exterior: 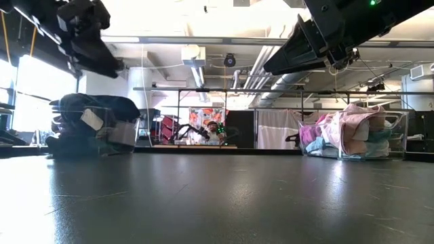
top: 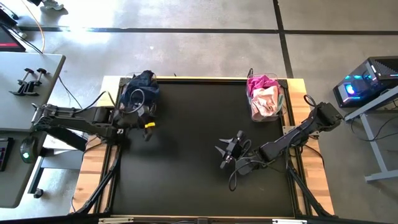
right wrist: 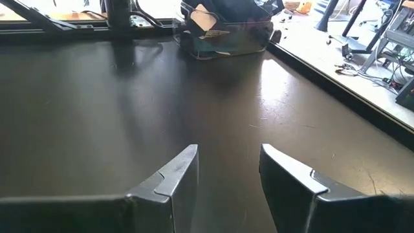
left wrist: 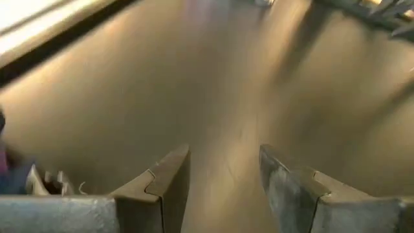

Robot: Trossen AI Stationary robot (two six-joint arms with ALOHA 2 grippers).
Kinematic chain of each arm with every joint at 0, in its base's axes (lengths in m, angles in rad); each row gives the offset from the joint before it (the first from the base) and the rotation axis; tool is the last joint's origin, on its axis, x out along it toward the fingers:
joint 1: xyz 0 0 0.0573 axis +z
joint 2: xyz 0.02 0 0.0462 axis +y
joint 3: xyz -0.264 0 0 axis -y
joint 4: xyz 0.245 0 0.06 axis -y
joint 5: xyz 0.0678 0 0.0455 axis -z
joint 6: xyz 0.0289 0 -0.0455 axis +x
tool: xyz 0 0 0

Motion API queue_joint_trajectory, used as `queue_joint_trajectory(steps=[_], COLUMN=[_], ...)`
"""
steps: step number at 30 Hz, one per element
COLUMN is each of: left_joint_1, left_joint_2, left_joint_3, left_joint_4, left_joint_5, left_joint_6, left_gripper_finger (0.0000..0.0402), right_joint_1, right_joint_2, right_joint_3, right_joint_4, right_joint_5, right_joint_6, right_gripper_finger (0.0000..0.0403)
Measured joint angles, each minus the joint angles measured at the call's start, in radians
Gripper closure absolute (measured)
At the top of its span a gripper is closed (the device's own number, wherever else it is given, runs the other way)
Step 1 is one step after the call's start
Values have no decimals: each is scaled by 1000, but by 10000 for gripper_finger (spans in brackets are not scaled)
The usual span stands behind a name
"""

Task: Sort towels by color in basket
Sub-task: Return to Home Position

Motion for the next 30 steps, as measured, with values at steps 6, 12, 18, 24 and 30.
queue_joint_trajectory(steps=[6, 12, 18, 24, 30], left_joint_1=[-46, -47, -47, 35, 140], left_joint_2=[53, 130, 242, 360, 412], left_joint_3=[107, 117, 117, 117, 117], left_joint_4=[-243, -289, -374, -431, -484], left_joint_5=[0, 185, 163, 87, 58], left_joint_6=[-162, -295, -337, -326, -246], left_gripper_finger=[241, 245, 245, 245, 245], right_joint_1=[-38, -182, -302, -422, -538], right_joint_2=[-61, -234, -274, -270, -270], right_joint_3=[37, 247, 241, 95, -11], right_joint_4=[-185, -892, -1245, -1245, -1197], right_joint_5=[-39, -447, -780, -755, -661], right_joint_6=[46, 224, 235, 288, 292], right_gripper_finger=[247, 247, 282, 339, 359])
